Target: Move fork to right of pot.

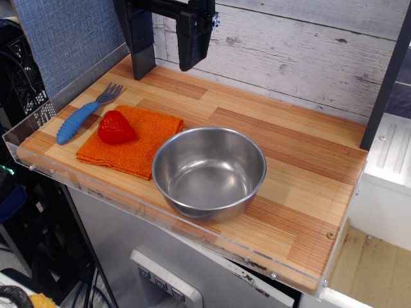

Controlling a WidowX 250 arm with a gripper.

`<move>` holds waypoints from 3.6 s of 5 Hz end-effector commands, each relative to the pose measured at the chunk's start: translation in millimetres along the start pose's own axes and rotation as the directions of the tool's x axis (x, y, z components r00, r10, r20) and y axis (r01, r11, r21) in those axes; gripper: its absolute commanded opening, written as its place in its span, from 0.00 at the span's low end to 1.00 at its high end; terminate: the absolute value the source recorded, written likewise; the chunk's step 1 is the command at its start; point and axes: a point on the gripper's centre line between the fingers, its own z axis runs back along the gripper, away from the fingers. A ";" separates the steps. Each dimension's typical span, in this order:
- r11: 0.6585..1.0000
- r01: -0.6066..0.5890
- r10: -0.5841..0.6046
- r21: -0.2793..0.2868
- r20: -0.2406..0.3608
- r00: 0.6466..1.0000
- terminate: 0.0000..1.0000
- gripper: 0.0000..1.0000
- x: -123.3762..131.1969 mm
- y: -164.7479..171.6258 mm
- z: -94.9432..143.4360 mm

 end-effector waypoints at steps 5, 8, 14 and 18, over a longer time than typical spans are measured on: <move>0.988 -0.111 0.114 0.108 -0.020 0.993 0.00 1.00 -26.8 142.3 -18.5; 0.958 -0.271 0.282 0.093 -0.125 0.951 0.00 1.00 -27.4 196.1 -78.9; 0.970 -0.216 0.236 0.110 -0.223 0.946 0.00 1.00 -21.6 173.4 -120.1; 0.971 -0.191 0.227 0.145 -0.302 0.926 0.00 1.00 -15.8 185.1 -142.2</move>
